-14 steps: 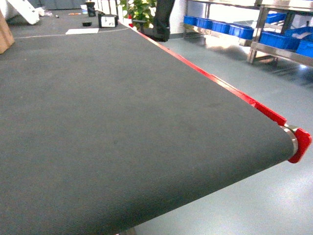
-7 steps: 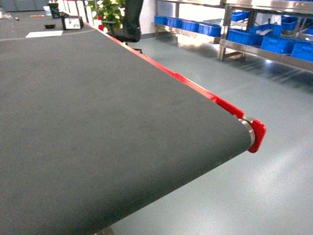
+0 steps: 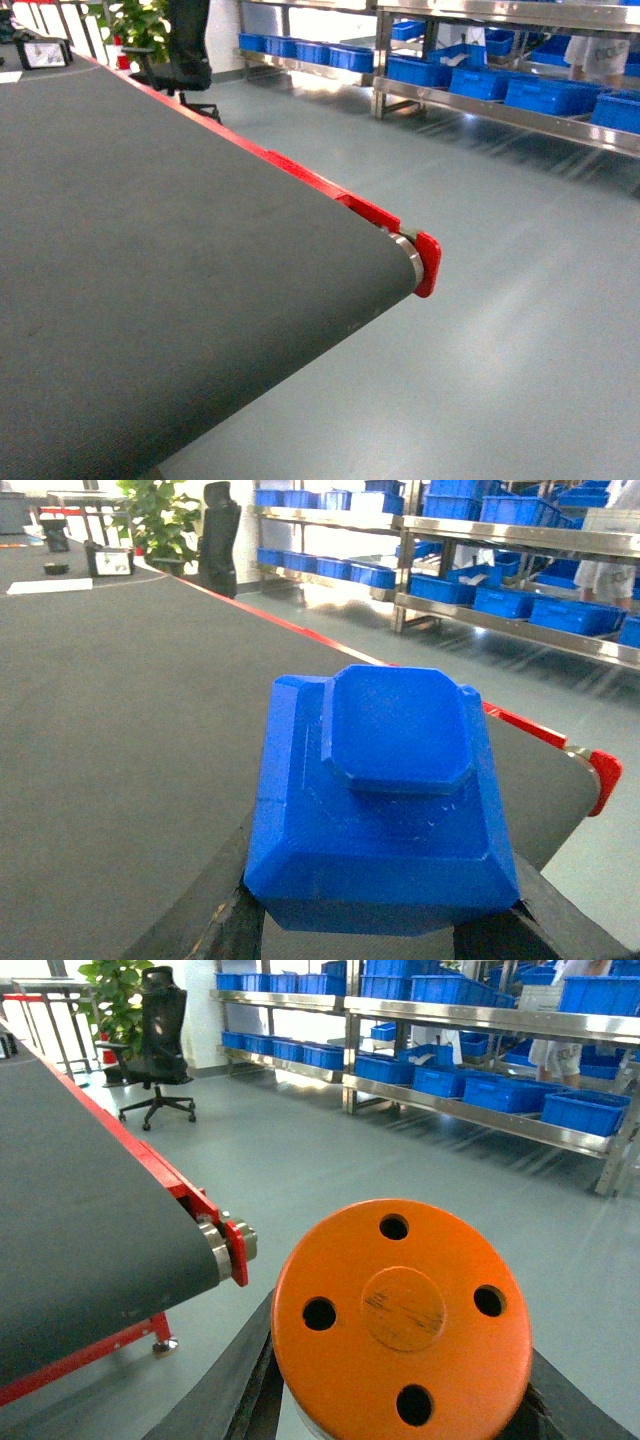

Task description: Sort blue parts and orange caps into right shelf containers

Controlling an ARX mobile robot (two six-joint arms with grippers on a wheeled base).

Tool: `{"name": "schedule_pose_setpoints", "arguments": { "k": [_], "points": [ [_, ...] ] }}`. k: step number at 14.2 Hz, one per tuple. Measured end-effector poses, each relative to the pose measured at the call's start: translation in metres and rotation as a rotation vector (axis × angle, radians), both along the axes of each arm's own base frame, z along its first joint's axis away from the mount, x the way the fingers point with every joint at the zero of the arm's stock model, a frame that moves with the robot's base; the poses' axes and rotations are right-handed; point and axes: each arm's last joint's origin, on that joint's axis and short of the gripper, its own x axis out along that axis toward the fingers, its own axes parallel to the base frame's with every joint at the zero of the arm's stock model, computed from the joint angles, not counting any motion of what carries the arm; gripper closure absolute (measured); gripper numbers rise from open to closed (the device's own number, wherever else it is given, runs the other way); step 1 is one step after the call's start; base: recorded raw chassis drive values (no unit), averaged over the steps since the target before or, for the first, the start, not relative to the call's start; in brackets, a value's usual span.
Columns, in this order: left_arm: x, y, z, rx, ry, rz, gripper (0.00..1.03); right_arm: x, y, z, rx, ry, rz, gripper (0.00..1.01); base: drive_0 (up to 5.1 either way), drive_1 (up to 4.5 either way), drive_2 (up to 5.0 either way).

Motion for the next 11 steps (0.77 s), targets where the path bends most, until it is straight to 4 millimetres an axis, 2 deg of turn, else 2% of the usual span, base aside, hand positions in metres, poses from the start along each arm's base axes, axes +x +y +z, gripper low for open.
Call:
{"name": "schedule_pose_setpoints", "arguments": {
  "k": [11],
  "points": [
    [0.0, 0.0, 0.0, 0.0, 0.0, 0.0, 0.6, 0.0, 0.0, 0.0, 0.0, 0.0, 0.0, 0.58, -1.6, -1.62, -1.6]
  ]
}}
